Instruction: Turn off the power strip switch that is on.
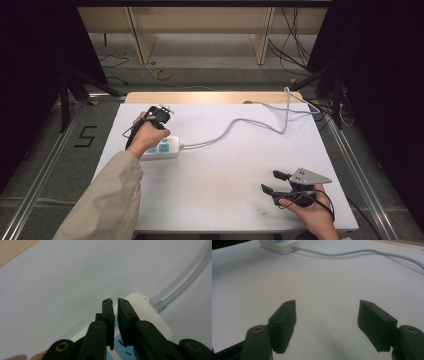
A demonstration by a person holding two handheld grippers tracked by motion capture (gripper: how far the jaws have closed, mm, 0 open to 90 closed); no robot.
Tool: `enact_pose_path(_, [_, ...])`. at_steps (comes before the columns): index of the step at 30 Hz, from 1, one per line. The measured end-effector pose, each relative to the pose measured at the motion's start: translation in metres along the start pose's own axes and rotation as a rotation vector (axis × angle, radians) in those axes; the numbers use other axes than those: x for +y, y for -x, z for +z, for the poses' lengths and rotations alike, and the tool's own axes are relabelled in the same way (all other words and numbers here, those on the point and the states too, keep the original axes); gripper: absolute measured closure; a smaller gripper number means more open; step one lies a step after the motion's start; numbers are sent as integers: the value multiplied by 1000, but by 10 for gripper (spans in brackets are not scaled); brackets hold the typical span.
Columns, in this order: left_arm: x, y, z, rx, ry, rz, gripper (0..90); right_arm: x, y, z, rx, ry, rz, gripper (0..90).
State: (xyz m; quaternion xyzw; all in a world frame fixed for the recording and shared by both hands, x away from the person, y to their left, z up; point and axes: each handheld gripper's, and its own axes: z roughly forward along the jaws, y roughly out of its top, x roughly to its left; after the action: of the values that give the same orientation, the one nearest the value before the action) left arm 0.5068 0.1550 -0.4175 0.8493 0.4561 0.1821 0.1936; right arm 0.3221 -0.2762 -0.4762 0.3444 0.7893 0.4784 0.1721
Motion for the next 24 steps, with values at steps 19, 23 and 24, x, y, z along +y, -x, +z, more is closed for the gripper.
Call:
enact_pose_path(19, [-20, 6, -41, -141, 227, -60, 547, 0, 0, 0, -3, 0, 1, 323])
enact_pose_path(23, [-23, 12, -45, -140, 244, -48, 492, 0, 0, 0, -3, -1, 1, 323])
enact_pose_path(24, [-24, 14, -45, -140, 250, -57, 469, 0, 0, 0, -3, 0, 1, 323])
